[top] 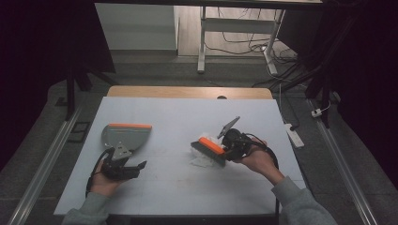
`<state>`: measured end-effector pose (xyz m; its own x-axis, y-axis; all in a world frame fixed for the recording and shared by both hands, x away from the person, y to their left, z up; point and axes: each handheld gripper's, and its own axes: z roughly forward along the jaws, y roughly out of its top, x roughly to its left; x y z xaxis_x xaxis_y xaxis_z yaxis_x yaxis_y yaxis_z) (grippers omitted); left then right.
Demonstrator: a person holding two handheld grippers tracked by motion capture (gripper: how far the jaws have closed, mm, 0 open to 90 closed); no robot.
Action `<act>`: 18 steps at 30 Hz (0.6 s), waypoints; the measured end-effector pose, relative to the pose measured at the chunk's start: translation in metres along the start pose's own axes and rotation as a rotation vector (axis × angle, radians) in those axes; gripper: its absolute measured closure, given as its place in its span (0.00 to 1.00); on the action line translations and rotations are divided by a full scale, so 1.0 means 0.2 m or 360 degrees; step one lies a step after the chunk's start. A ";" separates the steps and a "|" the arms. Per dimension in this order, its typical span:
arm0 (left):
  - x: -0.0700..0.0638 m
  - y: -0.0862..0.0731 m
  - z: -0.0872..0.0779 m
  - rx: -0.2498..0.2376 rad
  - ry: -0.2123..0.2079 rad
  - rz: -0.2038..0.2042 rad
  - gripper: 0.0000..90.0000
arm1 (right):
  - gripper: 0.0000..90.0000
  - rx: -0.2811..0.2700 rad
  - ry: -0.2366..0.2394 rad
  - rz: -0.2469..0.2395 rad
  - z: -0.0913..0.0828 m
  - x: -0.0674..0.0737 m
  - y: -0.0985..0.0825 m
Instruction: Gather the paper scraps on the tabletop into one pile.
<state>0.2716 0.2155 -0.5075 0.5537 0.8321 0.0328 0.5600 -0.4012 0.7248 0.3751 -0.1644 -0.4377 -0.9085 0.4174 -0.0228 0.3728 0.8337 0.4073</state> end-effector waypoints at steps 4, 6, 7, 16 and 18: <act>0.00 0.00 0.00 -0.0001 0.0000 0.0000 0.36 | 0.79 -0.0114 0.0033 0.0023 -0.08 0.00 -0.02; 0.00 0.00 0.00 0.0000 0.0001 0.0001 0.36 | 0.79 -0.0181 0.0030 0.0028 -0.13 0.01 -0.03; 0.00 0.00 0.00 0.0000 0.0002 0.0002 0.36 | 0.79 -0.0224 0.0024 0.0046 -0.16 0.01 -0.04; 0.00 0.00 0.00 -0.0005 0.0001 0.0005 0.36 | 0.79 -0.0326 -0.0161 0.0341 -0.29 -0.08 -0.17; 0.00 0.00 0.00 -0.0003 0.0001 0.0006 0.36 | 0.79 -0.0322 -0.0179 0.0421 -0.28 -0.11 -0.21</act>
<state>0.2712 0.2148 -0.5071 0.5553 0.8309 0.0358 0.5569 -0.4035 0.7260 0.3688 -0.2294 -0.4034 -0.7545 0.6562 0.0117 0.5375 0.6075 0.5849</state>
